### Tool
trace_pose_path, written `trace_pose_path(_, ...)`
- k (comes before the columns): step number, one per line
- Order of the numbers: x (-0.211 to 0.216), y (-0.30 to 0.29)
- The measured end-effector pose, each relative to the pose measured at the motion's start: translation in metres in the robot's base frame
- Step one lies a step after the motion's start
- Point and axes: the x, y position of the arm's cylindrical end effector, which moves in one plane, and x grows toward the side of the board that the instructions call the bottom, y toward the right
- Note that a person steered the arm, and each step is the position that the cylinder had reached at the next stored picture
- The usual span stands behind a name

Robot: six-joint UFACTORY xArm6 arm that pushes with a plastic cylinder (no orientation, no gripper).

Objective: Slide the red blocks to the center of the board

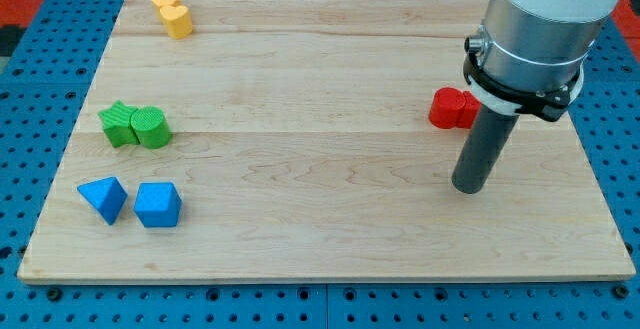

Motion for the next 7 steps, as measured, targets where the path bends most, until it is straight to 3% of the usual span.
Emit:
trace_pose_path(3, 0.000, -0.004)
trace_pose_path(5, -0.037, 0.133)
trace_pose_path(7, -0.056, 0.152)
